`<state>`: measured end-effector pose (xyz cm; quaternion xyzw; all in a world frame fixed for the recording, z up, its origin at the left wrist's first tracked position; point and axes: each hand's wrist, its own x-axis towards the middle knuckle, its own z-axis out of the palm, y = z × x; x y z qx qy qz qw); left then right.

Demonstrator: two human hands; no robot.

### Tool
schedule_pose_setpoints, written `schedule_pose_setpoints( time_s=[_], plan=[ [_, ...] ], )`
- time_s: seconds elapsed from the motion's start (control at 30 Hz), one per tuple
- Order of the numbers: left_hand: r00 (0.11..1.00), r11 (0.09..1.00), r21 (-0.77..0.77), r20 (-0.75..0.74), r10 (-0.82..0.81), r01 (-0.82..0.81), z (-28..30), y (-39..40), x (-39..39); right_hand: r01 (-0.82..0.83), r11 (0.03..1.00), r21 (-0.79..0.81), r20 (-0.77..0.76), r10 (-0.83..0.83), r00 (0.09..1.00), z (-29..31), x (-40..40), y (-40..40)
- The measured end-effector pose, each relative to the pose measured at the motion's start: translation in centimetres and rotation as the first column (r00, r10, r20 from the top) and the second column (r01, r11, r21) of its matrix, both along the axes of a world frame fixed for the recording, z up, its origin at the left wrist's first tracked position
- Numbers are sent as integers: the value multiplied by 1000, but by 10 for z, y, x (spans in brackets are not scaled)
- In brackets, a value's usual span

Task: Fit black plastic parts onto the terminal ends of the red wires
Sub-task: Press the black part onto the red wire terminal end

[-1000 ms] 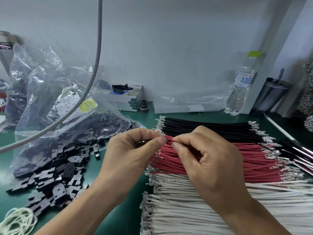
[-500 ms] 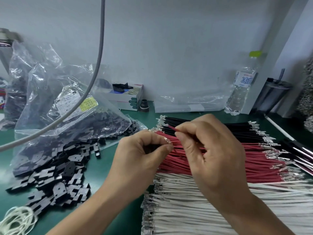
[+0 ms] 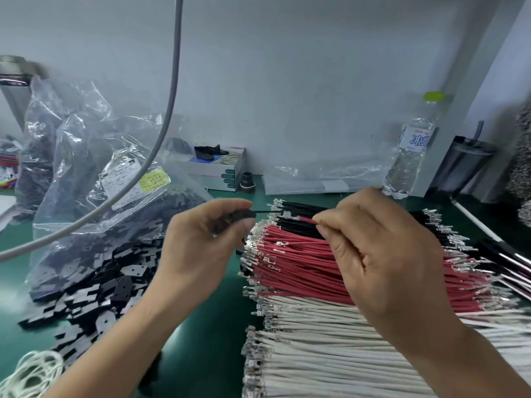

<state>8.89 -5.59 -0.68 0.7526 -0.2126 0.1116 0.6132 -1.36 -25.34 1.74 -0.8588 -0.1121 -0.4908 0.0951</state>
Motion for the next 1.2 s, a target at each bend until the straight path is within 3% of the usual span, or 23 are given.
schedule_pose_setpoints(
  time_s=[0.07, 0.13, 0.23, 0.33, 0.6, 0.73, 0.97, 1.2],
  plan=[
    [988, 980, -176, -108, -108, 87, 5, 1, -1, 37, 998, -59, -9, -37, 999, 0, -1, 2],
    [931, 922, -314, -209, -300, 227, 8, 4, -4, 25, 1000, -6, -42, -25, 999, 0, -2, 4],
    [820, 836, -390, -272, -504, 385, 9, 4, -9, -37, 991, 125, -97, 50, 994, 3, -4, 5],
    [757, 780, -465, -296, -582, 418, 9, 0, -14, -66, 981, 183, -147, 93, 985, 4, -7, 4],
    [708, 729, -515, -291, -643, 450, 4, 0, -13, -79, 987, 142, -206, 108, 973, 7, -10, 0],
    [726, 759, -476, -305, -616, 444, 4, 1, -12, -79, 985, 151, -210, 110, 971, 7, -11, 0],
    [730, 795, -384, -337, -594, 470, 9, 4, -13, -46, 987, -151, -231, 10, 973, 13, -13, -10],
    [741, 814, -344, -350, -573, 467, 6, 1, -18, -42, 994, -101, -248, 16, 969, 1, -11, 5]
  ],
)
